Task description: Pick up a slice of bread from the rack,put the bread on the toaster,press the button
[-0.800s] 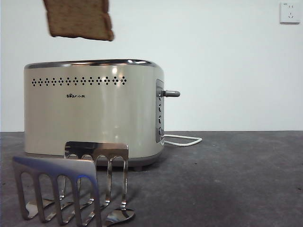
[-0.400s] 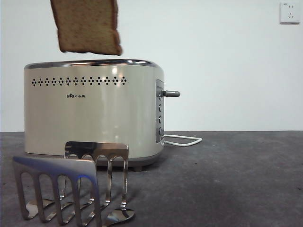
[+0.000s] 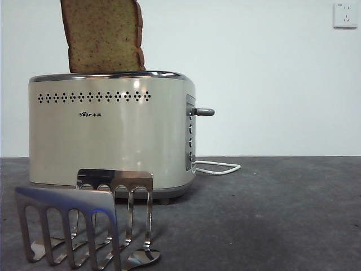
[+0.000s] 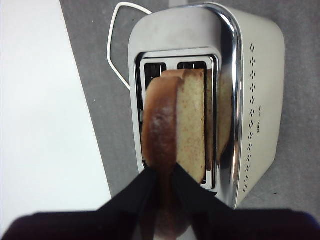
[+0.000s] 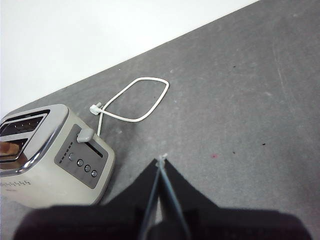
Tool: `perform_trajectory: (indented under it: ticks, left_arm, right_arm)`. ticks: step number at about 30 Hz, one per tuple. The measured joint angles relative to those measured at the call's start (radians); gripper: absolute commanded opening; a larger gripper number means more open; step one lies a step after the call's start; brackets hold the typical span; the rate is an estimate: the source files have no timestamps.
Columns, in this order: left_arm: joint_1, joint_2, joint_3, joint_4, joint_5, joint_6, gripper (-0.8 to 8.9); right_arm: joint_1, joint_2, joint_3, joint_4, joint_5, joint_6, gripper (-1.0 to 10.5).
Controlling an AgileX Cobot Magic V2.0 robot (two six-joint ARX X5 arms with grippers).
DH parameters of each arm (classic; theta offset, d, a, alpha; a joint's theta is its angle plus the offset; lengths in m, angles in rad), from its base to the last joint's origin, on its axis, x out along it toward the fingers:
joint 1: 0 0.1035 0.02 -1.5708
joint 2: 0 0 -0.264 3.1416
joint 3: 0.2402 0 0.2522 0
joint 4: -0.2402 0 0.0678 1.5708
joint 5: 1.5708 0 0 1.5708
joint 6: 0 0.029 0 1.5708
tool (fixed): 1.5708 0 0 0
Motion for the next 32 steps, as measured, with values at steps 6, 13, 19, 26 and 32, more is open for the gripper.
perform_trajectory:
  ticks: [6, 13, 19, 26, 32]
  left_arm:
    - [0.027, 0.002, 0.000, 0.000, 0.051, -0.008, -0.09]
    - [0.048, 0.024, 0.000, 0.000, 0.052, -0.008, -0.09]
    - [0.066, 0.057, 0.000, 0.001, 0.052, -0.008, -0.09]
    - [0.082, 0.098, 0.000, 0.012, 0.060, -0.008, -0.09]
    - [0.087, 0.150, 0.001, 0.017, 0.068, -0.008, -0.08]
  right_arm:
    - [0.000, 0.000, 0.000, 0.002, 0.000, 0.000, 0.0]
    - [0.000, 0.000, 0.000, 0.010, 0.000, 0.000, 0.0]
    - [0.000, 0.000, 0.000, 0.018, 0.000, -0.001, 0.0]
    - [0.000, 0.000, 0.000, 0.018, 0.000, -0.016, 0.0]
    - [0.000, 0.000, 0.000, 0.018, 0.000, -0.023, 0.0]
